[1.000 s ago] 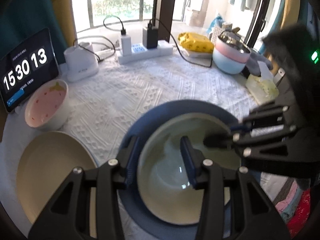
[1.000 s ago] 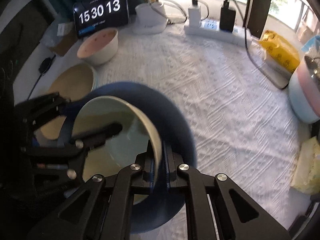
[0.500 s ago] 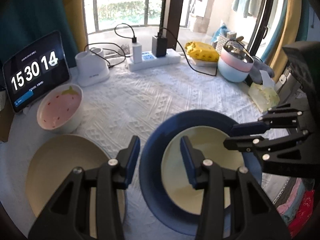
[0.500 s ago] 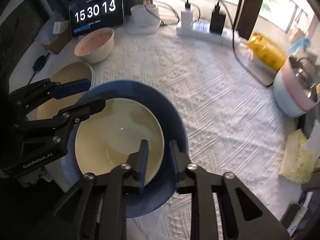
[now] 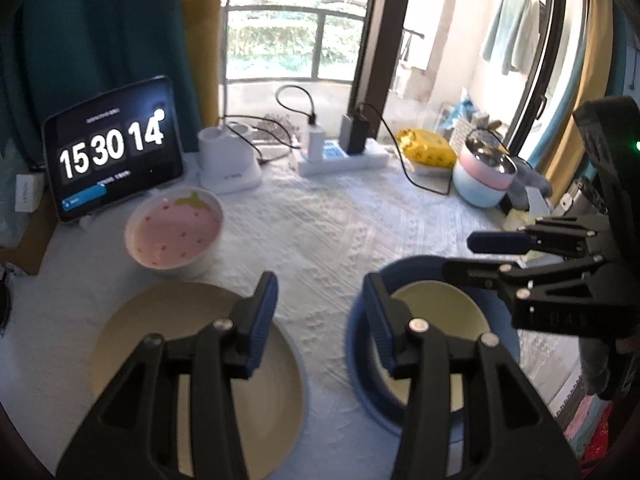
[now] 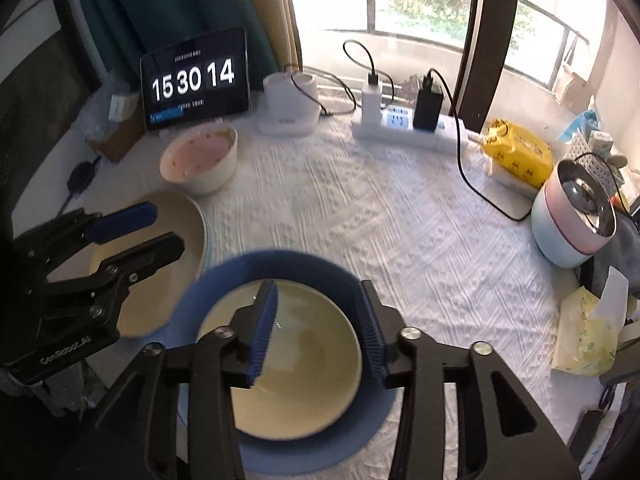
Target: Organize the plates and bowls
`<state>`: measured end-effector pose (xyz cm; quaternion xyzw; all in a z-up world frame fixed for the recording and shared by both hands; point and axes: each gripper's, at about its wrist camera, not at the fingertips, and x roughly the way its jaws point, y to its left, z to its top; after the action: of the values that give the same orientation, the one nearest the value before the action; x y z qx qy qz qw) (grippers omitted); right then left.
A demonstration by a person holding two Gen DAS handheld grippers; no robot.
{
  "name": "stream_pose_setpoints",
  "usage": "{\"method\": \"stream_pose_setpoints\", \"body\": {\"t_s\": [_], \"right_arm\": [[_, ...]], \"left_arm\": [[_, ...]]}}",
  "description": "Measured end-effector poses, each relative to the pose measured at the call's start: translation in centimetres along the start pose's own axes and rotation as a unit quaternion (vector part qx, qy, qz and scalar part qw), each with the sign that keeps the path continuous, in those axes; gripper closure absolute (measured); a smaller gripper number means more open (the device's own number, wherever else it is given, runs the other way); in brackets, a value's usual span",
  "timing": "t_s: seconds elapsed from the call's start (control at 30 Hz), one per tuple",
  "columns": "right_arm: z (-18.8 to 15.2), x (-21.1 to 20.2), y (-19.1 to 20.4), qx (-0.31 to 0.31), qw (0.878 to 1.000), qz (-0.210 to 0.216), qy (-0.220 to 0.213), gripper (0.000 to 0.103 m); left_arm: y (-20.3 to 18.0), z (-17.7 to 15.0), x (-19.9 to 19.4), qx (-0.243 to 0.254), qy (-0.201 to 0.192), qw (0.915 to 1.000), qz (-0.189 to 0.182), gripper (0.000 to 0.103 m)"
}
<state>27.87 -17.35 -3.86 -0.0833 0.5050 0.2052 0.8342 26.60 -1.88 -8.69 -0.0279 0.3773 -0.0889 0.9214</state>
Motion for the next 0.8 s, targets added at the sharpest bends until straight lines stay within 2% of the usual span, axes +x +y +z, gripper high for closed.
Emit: {"method": "stream_pose_setpoints", "body": {"t_s": [0.17, 0.8], "right_arm": [[1.7, 0.6, 1.4, 0.011, 1.0, 0.002, -0.015, 0.057], [7.3, 4.4, 8.2, 0.011, 1.0, 0.016, -0.007, 0.057]], "left_arm": [[2.8, -0.1, -1.0, -0.004, -0.018, 0.9997, 0.014, 0.056], [13.6, 0.5, -1.4, -0.061, -0.018, 0.9971, 0.043, 0.056]]}}
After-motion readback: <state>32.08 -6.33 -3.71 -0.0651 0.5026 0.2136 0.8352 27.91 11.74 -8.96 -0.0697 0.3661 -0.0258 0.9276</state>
